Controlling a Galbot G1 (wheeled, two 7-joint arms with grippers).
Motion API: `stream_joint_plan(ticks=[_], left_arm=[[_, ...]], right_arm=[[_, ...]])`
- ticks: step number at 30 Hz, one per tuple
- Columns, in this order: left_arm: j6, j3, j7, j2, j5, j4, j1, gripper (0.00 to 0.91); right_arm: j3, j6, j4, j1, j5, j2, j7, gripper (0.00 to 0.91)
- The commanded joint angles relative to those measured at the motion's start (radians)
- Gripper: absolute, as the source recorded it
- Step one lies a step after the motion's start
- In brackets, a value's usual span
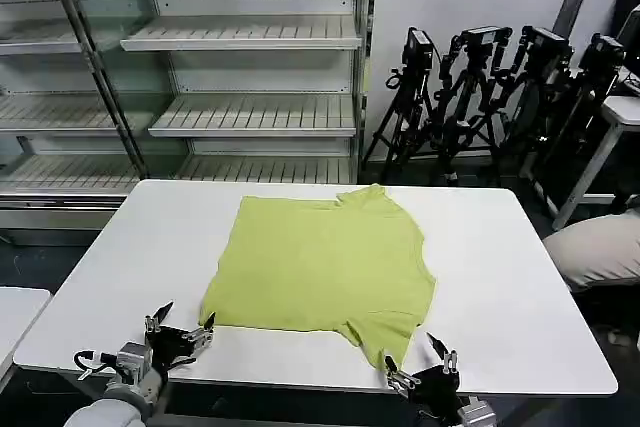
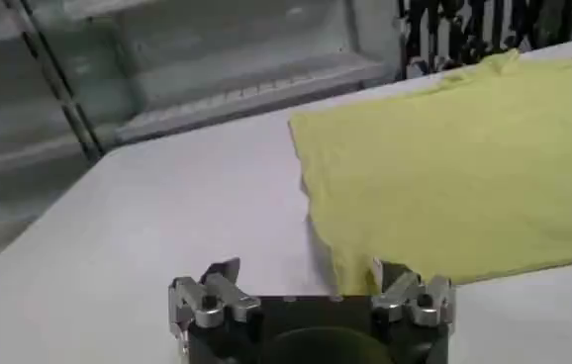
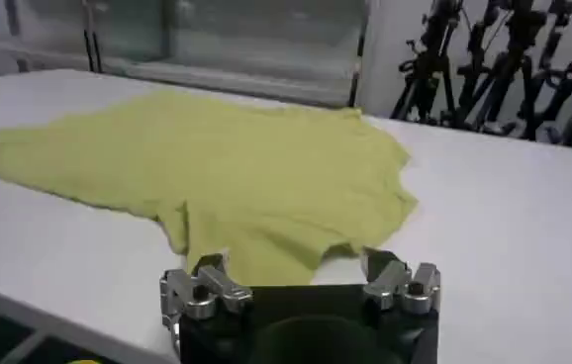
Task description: Fold and organize the clothes.
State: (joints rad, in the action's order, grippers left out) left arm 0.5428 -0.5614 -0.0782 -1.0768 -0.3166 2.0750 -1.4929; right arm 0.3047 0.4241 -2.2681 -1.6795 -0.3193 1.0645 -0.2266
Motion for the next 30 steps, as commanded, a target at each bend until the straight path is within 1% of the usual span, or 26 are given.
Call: stream_joint_plan(ticks=[1,9,12,15,18,24,27,30], left_arm=[[0.036,0.0,-0.013,0.003,-0.03,-0.006,-0.006,0.01],[0.036,0.007,-0.01,0.002,-0.031,-0.004,-0.002,0.01],[0.036,0.011,-0.009,0.001,-0.03,-0.005,-0.004,0.01],[0.036,0.015,-0.008,-0.002,-0.028,-0.006,-0.006,0.01],[0.035,0.017,-0.006,-0.007,-0.028,-0.003,-0.003,0.01],[0.034,0.018,0.0,-0.018,-0.03,0.018,0.009,0.01],[0.034,0.018,-0.001,-0.022,-0.033,0.031,0.024,0.01],[0.034,0.016,-0.002,-0.026,-0.051,0.044,0.055,0.01]], right_arm=[[-0.003,0.03,-0.01,-0.022,-0.021,-0.001,-0.016,0.0],[-0.006,0.081,0.02,0.002,-0.139,-0.005,-0.007,0.0],[-0.007,0.088,0.022,0.007,-0.15,-0.008,0.0,0.0],[-0.006,0.083,0.019,0.007,-0.154,-0.007,0.014,0.0],[-0.002,0.056,0.015,0.007,-0.151,-0.009,0.039,0.0],[0.021,0.01,-0.003,0.021,-0.152,-0.012,0.07,0.0],[0.052,0.009,-0.021,0.046,-0.163,-0.01,0.075,0.0],[0.102,0.029,-0.032,0.101,-0.204,-0.011,0.077,0.0]])
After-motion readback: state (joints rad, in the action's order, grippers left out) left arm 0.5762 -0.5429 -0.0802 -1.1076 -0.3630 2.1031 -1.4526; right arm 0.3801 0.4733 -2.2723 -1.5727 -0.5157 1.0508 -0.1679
